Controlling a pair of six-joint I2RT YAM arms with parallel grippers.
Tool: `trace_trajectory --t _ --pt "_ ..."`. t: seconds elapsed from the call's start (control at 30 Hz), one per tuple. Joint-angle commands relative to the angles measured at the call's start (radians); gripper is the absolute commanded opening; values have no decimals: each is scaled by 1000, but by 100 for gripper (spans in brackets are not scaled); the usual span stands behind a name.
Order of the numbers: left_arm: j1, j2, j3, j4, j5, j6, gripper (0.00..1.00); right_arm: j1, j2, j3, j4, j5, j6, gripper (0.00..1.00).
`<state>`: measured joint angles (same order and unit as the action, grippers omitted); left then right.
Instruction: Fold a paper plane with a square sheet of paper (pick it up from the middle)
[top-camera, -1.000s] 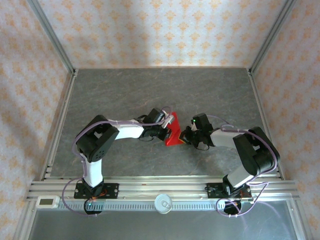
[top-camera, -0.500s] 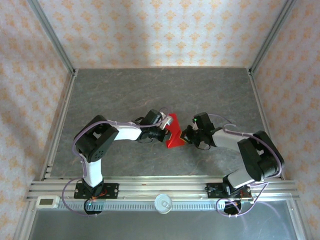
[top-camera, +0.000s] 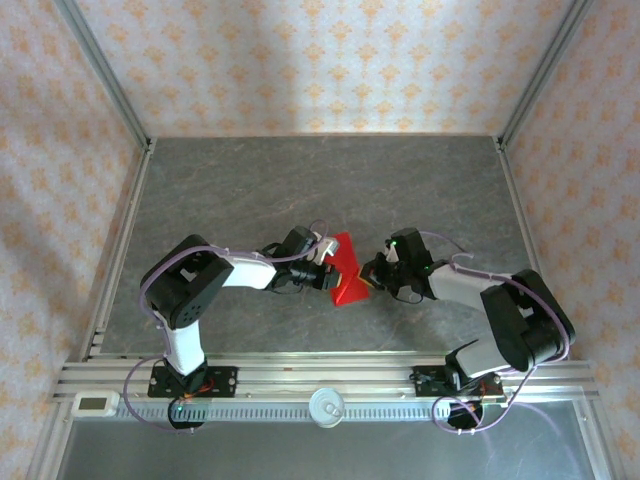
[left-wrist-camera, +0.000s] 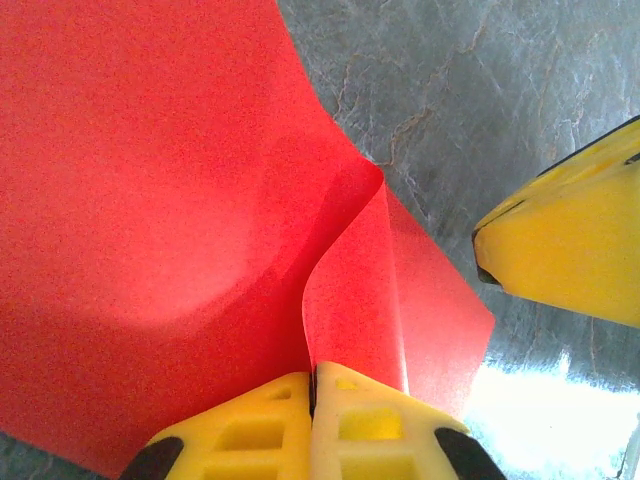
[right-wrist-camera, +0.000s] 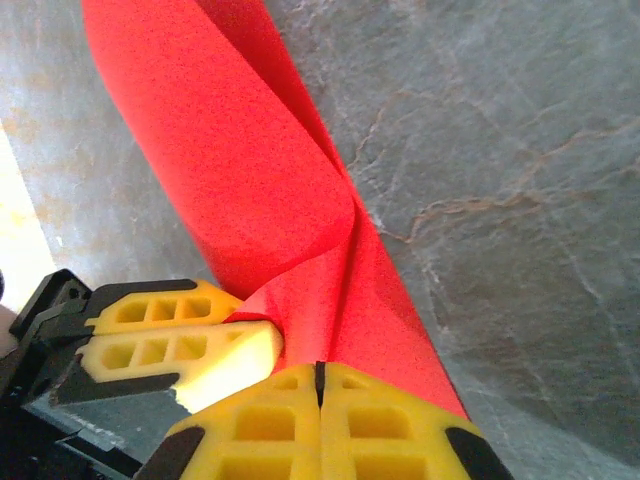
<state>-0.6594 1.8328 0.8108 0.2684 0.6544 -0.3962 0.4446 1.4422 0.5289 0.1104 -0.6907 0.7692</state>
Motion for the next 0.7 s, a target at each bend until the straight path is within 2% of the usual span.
trace_trajectory --t 0.0,0.2,0.33,0.67 --pt "-6 -22 16 -38 3 -5 6 11 19 -11 42 -33 12 4" --pt "-5 -36 27 -49 -4 13 6 34 74 3 21 -18 -1 4" --pt "-6 -56 30 -68 -17 34 6 35 105 14 -83 97 -42 2" --pt "-5 -75 17 -91 -73 69 6 35 106 -6 -67 98 -35 1"
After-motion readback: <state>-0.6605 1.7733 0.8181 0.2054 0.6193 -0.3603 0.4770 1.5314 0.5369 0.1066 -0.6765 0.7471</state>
